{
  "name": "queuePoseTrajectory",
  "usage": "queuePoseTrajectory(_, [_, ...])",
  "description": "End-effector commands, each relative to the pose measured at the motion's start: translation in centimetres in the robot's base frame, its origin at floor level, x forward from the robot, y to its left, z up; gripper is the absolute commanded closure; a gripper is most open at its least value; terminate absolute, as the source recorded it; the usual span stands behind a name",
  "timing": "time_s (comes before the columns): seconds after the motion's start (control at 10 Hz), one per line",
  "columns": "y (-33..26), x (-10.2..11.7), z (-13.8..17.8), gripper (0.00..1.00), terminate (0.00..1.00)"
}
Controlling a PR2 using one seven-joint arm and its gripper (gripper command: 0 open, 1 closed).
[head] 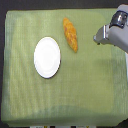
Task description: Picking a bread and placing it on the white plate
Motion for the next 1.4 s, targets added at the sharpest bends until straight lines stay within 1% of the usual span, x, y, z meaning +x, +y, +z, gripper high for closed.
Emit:
queuePoseTrajectory(0.0, [0.2, 0.1, 0.0, 0.0, 0.0])
queuePoseTrajectory(0.3, [1.9, 1.3, 0.4, 0.0, 0.0])
queuePoseTrajectory(0.6, [4.6, 3.7, 0.0, 0.0, 0.0])
queuePoseTrajectory(0.7, [5.7, 4.6, -0.4, 0.0, 0.0])
queuePoseTrajectory(0.8, [8.1, 6.0, -1.0, 0.0, 0.0])
queuePoseTrajectory(0.9, [8.7, 6.5, -1.2, 0.0, 0.0])
queuePoseTrajectory(1.3, [13.1, 10.6, -3.5, 0.0, 0.0])
